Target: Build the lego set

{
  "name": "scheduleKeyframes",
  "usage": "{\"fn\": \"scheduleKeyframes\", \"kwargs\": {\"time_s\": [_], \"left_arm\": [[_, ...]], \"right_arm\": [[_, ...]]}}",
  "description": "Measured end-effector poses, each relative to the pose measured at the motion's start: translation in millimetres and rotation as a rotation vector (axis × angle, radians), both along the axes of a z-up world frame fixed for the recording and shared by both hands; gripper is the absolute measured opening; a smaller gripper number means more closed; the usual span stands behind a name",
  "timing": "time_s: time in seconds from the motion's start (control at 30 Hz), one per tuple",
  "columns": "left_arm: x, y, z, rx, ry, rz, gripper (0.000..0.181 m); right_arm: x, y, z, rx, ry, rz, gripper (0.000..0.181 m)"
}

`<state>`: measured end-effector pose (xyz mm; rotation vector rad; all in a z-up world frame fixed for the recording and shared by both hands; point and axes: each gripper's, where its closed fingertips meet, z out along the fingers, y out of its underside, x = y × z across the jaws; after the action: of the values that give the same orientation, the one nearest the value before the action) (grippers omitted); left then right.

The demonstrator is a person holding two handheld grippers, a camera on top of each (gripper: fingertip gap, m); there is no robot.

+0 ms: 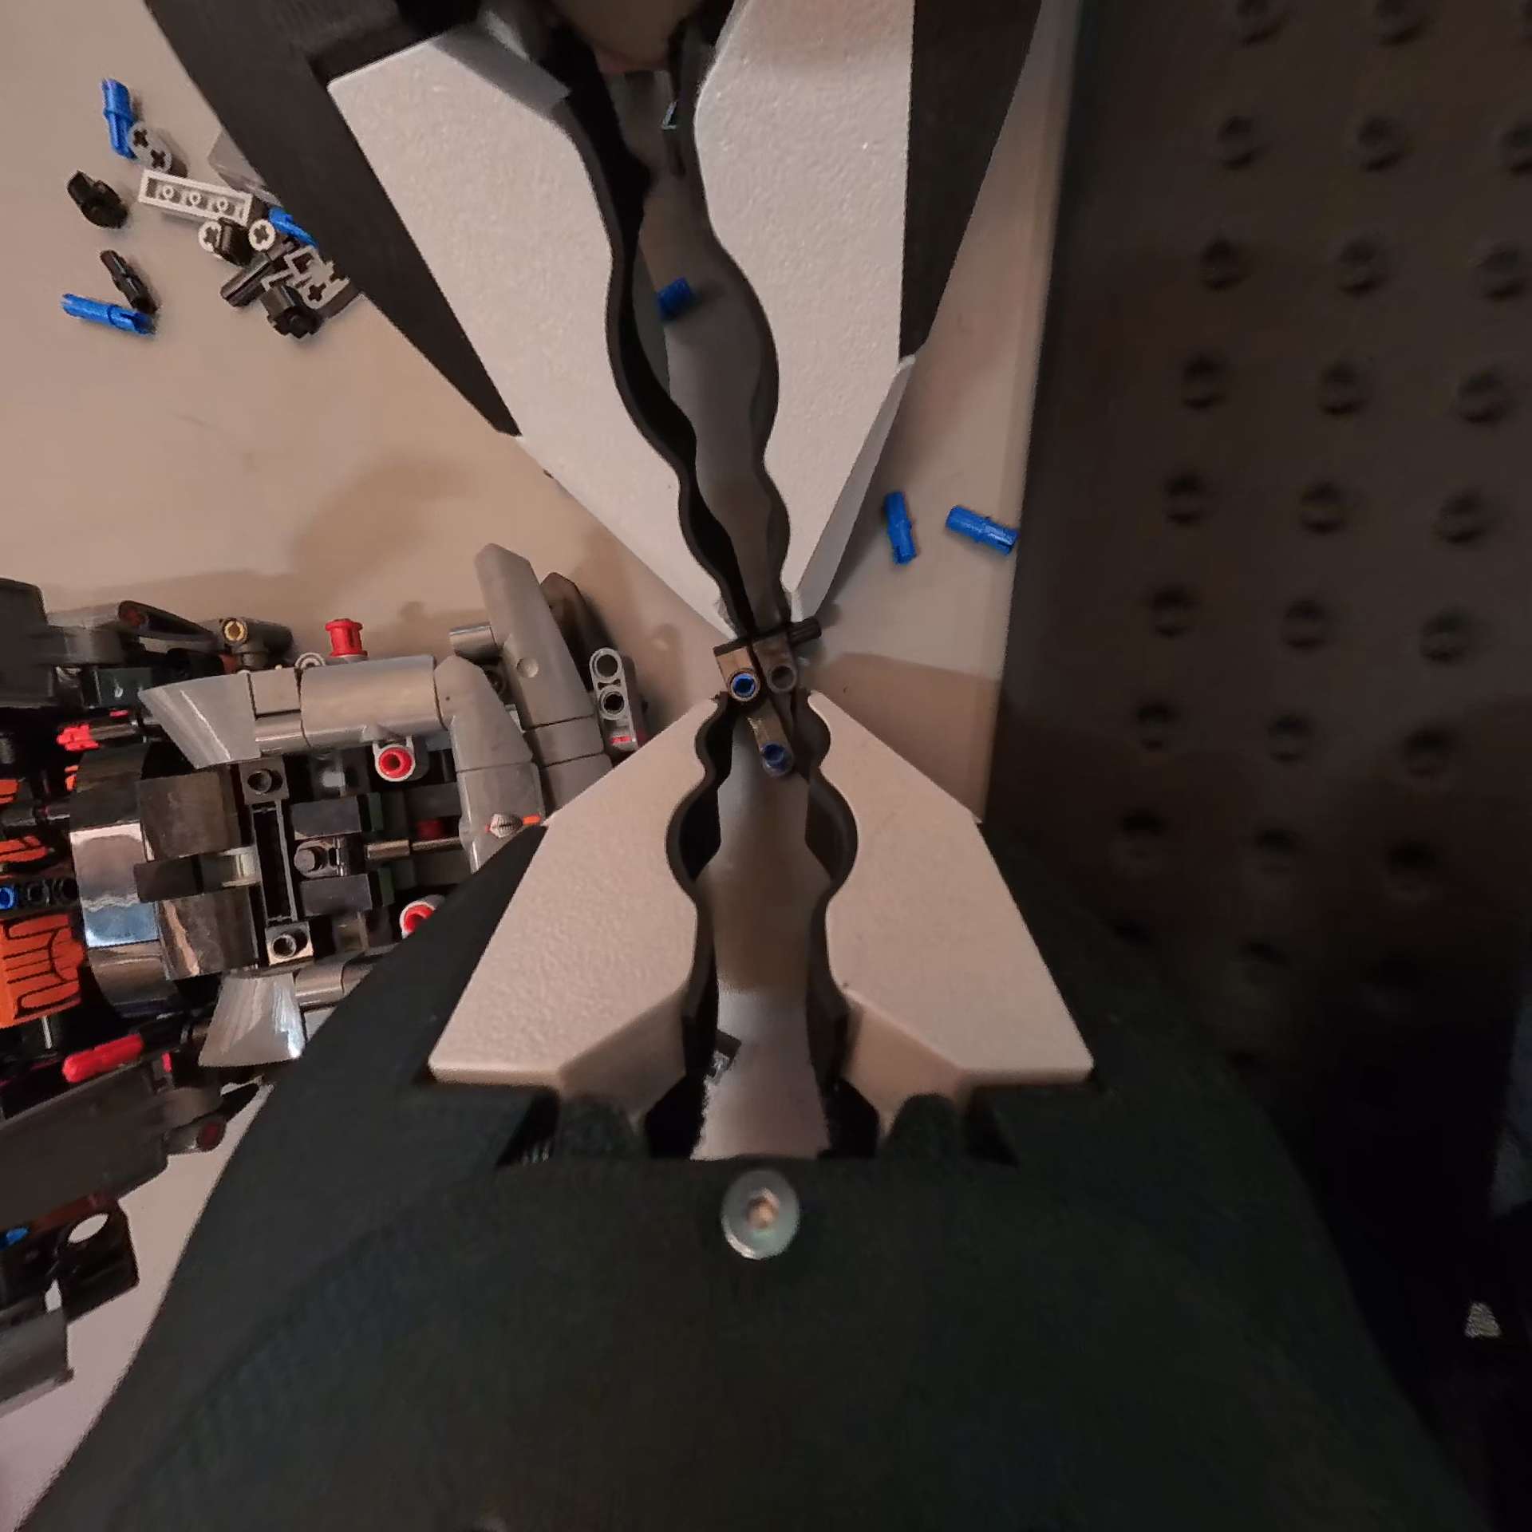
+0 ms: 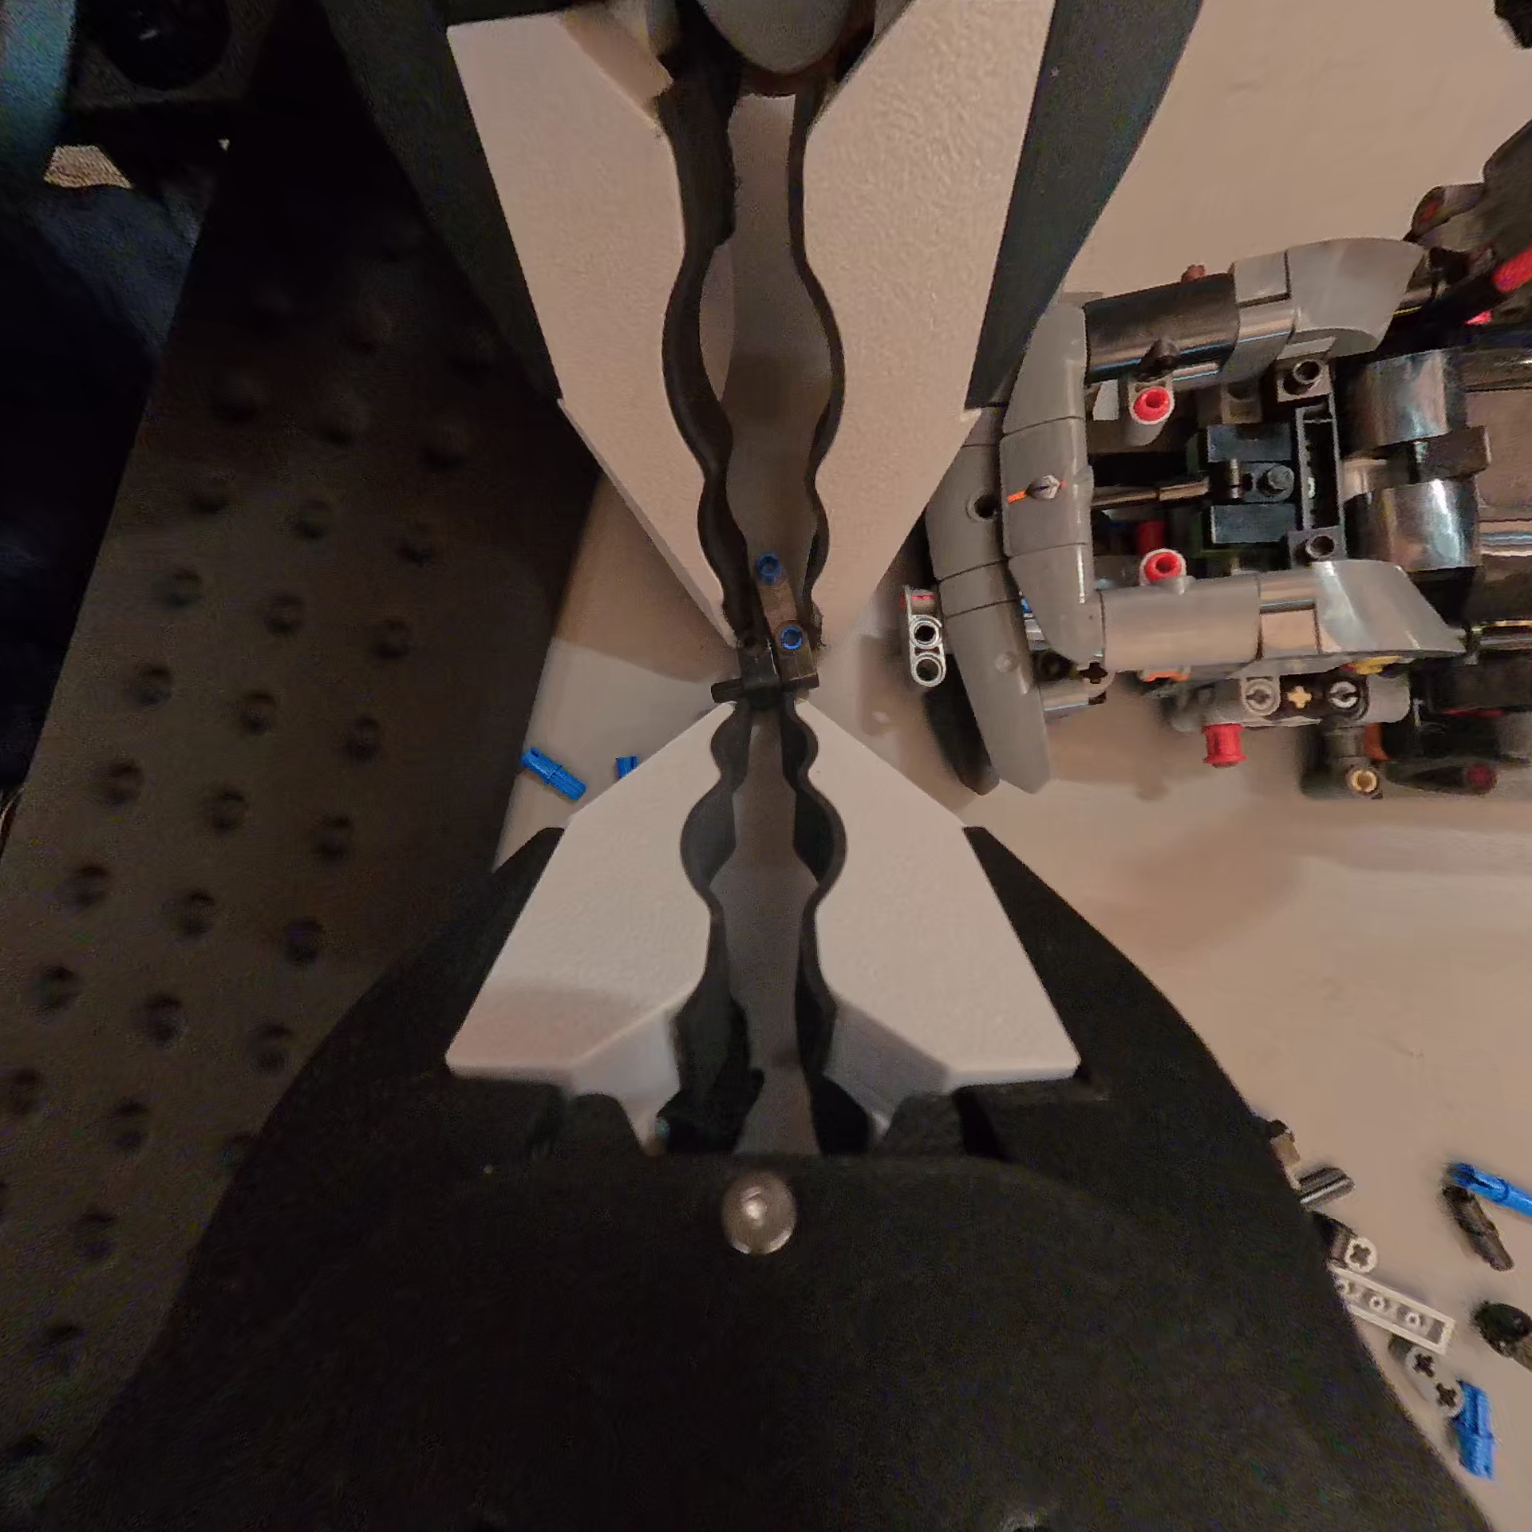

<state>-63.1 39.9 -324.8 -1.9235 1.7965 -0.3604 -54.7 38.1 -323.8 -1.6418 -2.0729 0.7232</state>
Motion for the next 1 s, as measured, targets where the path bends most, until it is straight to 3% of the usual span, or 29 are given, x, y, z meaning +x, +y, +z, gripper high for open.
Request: {"fn": "scheduleKeyframes", "kwargs": {"time_s": [0.43, 1.0], "left_arm": [[4, -3, 6, -0.025, -0.088, -0.012, 0.016], [3, 0, 10, 0.039, -0.083, -0.03, 0.013]], "right_arm": [[0, -1, 0, -0.024, -0.002, -0.002, 0.005], [-1, 1, 0, -0.004, -0.003, -0.01, 0.0]]}}
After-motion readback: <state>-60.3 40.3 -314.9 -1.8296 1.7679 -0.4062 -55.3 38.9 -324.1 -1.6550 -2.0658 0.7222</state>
